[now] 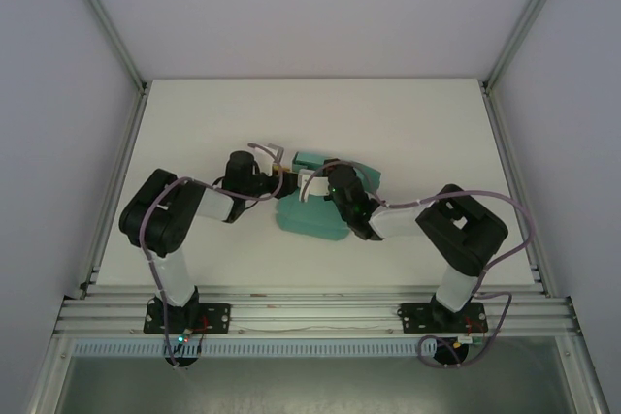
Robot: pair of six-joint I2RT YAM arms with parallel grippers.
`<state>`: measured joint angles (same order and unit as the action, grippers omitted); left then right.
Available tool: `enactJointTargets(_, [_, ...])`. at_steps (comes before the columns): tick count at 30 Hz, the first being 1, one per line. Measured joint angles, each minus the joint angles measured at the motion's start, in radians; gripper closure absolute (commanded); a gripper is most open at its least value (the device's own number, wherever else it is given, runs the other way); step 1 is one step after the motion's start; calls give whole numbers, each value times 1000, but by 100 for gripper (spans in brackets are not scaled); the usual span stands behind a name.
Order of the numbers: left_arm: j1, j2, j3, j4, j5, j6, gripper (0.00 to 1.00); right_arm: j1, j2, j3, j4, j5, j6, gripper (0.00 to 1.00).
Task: Assemble paper box
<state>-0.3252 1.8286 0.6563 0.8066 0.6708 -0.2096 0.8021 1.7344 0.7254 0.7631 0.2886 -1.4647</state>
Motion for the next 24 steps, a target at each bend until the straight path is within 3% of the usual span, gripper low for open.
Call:
enactJointTargets(15, [-51, 39, 6, 72, -131, 10, 72, 35, 0, -8, -3, 64, 34, 100])
enactJointTargets(24, [-115, 41, -2, 103, -310, 66, 83, 42, 0, -9, -6, 95, 82, 100])
